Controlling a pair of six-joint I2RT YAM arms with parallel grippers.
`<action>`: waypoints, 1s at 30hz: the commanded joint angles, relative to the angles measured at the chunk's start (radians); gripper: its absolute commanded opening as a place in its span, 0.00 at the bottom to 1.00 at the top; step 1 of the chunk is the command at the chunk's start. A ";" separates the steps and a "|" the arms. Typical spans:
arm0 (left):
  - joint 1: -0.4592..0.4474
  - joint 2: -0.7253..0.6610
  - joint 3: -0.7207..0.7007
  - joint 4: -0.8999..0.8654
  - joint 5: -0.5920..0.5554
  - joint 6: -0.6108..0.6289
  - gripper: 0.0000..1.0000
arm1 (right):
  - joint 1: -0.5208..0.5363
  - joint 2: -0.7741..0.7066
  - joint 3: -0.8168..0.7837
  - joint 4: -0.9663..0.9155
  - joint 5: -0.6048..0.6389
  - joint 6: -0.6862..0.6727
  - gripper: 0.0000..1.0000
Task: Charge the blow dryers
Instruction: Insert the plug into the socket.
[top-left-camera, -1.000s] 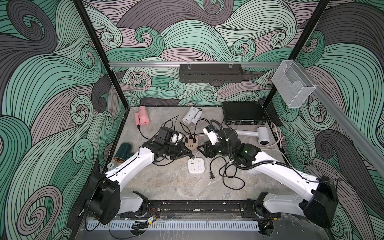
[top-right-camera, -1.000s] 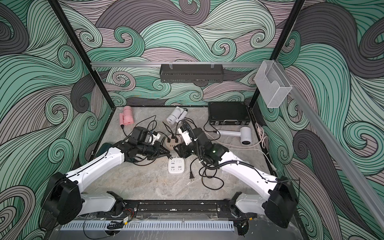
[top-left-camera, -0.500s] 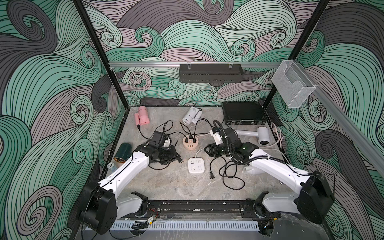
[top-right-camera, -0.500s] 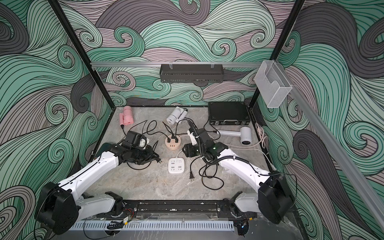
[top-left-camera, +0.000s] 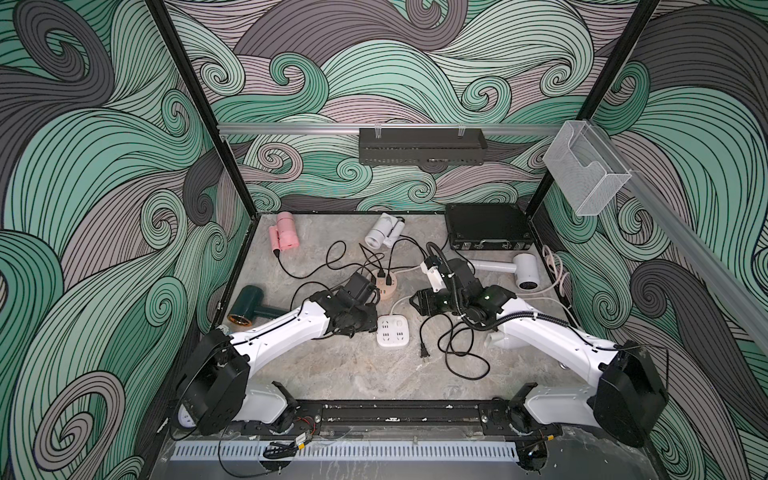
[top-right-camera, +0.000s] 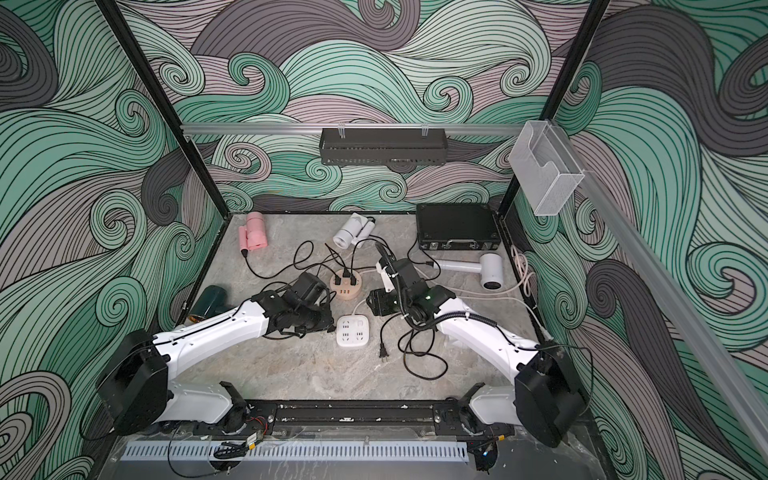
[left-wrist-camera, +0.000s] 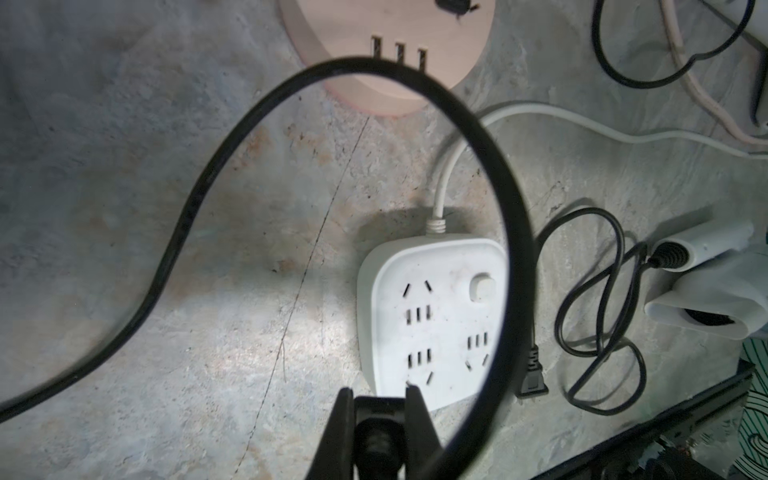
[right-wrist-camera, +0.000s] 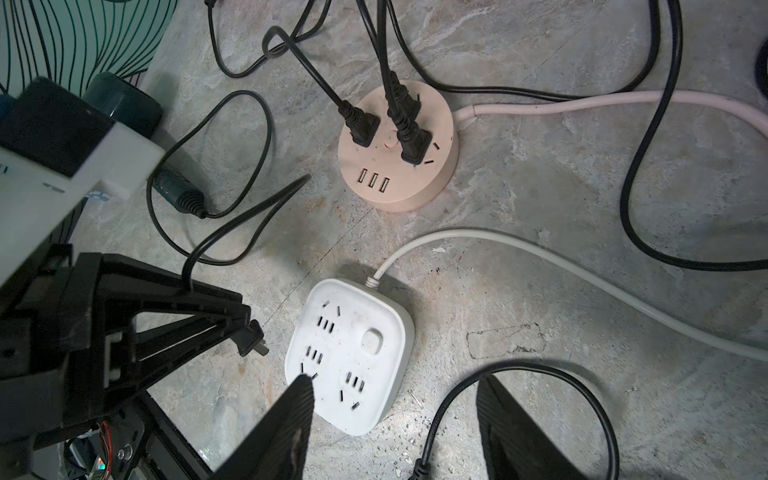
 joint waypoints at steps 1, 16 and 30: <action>-0.038 0.025 0.070 -0.006 -0.134 -0.004 0.00 | 0.000 0.008 -0.014 0.020 0.013 0.003 0.63; -0.163 0.179 0.162 -0.012 -0.322 -0.023 0.00 | 0.001 -0.056 -0.071 0.034 0.038 0.003 0.65; -0.183 0.214 0.150 0.039 -0.320 0.051 0.00 | 0.001 -0.059 -0.068 0.020 0.066 -0.003 0.65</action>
